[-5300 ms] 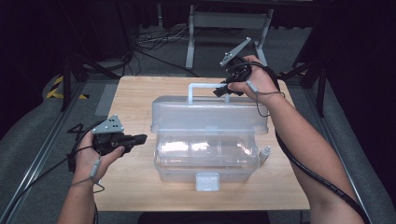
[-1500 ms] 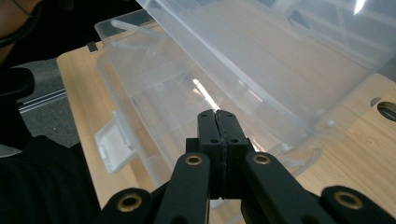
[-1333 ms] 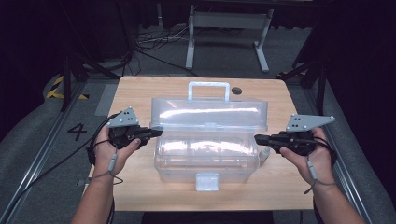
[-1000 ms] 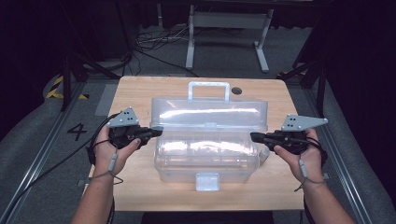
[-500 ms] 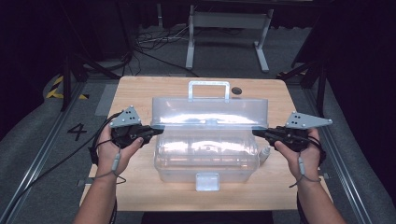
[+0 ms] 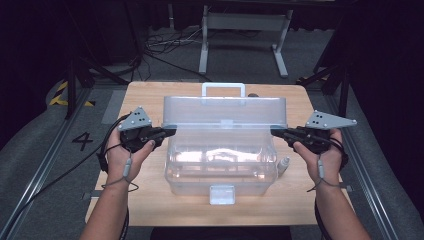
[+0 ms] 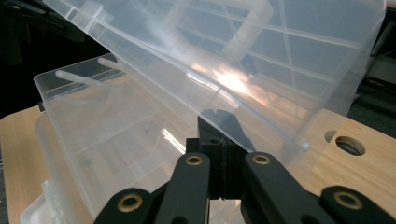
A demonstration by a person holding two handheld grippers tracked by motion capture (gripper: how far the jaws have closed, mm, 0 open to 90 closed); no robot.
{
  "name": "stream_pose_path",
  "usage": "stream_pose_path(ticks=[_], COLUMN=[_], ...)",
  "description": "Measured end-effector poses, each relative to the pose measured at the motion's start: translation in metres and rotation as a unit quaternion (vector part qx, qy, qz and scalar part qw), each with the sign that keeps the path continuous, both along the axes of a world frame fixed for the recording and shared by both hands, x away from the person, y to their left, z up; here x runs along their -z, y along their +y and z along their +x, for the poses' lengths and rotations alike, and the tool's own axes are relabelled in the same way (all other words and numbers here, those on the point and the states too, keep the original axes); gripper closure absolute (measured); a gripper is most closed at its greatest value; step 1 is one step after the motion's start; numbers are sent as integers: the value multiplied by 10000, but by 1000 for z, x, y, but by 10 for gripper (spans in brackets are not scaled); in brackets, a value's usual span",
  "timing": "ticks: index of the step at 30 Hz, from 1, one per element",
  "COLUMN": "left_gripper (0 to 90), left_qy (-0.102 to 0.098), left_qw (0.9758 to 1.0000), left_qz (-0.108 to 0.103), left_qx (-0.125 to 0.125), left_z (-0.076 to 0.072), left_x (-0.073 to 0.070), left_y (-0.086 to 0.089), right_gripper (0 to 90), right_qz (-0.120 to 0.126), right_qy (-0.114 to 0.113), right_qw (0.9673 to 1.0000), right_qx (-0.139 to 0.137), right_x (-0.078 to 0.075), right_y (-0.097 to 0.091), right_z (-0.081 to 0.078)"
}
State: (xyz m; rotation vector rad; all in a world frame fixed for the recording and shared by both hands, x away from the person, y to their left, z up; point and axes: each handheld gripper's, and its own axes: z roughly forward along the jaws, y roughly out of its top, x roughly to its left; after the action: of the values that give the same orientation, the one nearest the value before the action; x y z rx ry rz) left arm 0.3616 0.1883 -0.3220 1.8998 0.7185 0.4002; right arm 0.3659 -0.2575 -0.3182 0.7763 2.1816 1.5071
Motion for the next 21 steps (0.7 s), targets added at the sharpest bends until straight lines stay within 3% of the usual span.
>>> stream_pose_path(ticks=[14, 21], left_gripper=[898, 897], left_qy=[-91, -109], left_qw=[9997, 9993], left_qz=[-20, -197], left_qx=[-206, -311], left_z=[14, 18], left_x=[-8, -7], left_y=[-2, -1], right_gripper=[900, 900], right_qz=[333, 345], right_qy=[-12, -106], right_qw=[9993, 9987], right_qx=[194, 350], right_x=[-3, -2], right_y=[-2, 0], right_z=[17, 21])
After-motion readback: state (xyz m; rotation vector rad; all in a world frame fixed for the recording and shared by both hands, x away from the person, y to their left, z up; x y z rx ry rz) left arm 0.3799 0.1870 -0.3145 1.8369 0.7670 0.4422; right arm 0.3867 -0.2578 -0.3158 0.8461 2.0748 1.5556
